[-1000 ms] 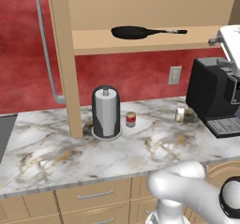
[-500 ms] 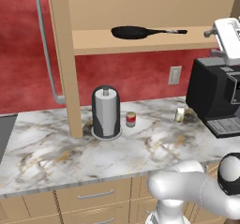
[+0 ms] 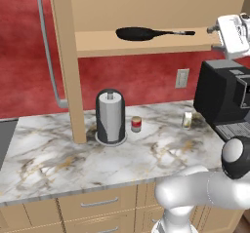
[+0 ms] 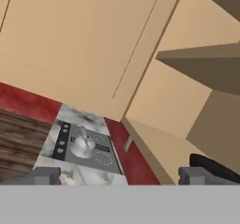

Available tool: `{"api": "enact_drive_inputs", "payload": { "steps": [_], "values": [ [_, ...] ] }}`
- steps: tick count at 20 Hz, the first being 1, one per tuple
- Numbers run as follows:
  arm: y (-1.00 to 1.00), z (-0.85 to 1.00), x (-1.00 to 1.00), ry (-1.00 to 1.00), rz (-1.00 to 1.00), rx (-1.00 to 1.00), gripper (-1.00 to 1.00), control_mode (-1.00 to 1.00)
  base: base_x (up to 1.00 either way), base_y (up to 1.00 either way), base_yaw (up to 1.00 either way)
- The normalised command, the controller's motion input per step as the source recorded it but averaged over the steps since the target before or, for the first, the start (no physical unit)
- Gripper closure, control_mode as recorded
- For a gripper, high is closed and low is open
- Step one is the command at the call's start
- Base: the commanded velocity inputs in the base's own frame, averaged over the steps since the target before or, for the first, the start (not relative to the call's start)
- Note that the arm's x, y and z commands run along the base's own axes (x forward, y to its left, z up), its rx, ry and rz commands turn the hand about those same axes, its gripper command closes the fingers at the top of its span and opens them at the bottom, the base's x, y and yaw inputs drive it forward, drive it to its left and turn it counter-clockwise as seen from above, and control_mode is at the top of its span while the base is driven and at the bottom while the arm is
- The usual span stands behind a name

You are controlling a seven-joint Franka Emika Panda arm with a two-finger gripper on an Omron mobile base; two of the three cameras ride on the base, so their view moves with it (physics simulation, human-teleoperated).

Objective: Pick the pan from the cabinet and place it on the stove. Then turn on the stove burner for the pan.

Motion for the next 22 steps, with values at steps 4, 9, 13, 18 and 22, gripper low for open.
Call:
{"api": "enact_drive_inputs", "payload": {
  "steps": [4,9,13,18,22],
  "values": [
    [-0.09,0.0,0.65,0.0,0.0,0.0,-1.0,-1.0,0.0,0.0,0.0],
    [-0.12,0.0,0.64,0.0,0.0,0.0,-1.0,-1.0,0.0,0.0,0.0],
    [-0.12,-0.03,0.57,0.0,-0.03,-0.05,-1.0,-1.0,0.0,0.0,0.0],
    [-0.06,-0.07,0.45,0.0,-0.01,-0.13,-1.0,-1.0,0.0,0.0,0.0],
    [0.0,-0.06,0.37,0.0,0.0,-0.14,-1.0,-1.0,0.0,0.0,0.0]
  ]
}}
